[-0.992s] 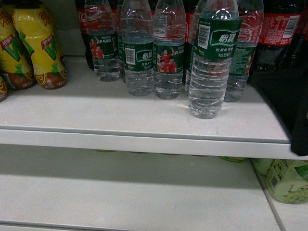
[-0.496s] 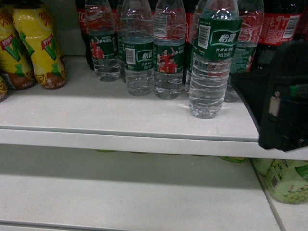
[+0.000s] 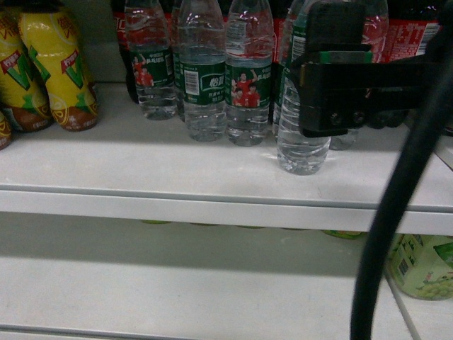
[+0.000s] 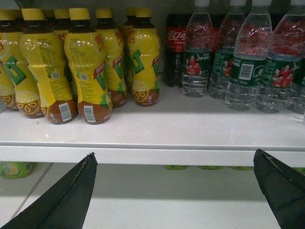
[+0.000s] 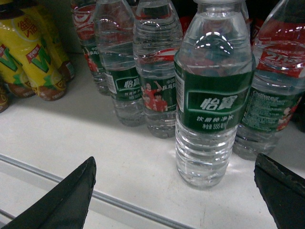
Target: Move water from second to third shelf
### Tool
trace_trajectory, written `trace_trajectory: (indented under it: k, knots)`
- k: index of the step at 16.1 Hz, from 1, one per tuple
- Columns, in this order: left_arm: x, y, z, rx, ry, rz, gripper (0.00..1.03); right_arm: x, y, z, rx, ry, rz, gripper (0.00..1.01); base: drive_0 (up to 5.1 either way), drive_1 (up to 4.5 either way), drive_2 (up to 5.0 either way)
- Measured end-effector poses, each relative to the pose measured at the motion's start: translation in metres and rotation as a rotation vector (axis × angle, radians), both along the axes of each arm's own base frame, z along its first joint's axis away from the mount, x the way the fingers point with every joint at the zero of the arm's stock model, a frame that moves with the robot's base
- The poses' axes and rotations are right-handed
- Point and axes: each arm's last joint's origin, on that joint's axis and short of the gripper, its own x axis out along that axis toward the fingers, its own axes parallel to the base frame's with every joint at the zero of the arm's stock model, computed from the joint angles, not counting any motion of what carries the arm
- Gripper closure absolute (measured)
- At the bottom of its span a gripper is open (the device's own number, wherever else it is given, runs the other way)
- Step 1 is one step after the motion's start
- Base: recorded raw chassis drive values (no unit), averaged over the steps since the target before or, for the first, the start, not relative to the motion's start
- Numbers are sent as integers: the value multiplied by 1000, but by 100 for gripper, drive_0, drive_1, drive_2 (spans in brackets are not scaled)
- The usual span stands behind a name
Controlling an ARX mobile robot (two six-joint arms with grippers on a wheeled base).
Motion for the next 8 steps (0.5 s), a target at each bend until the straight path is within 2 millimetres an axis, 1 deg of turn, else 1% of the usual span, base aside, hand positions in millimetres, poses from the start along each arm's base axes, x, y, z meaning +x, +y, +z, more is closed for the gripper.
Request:
trace_trajectory:
  k: [2, 5, 8]
  knots:
    - [0, 0, 0, 0, 0, 0, 5, 15, 9, 3, -3, -2, -13, 3, 0, 0, 0]
    - [0, 0, 0, 0, 0, 0, 5, 34, 17, 4, -3, 4, -47, 3, 0, 0, 0]
    - [0, 0, 0, 0, 0, 0, 5, 44, 22, -1, -11, 14, -77, 3, 0, 0, 0]
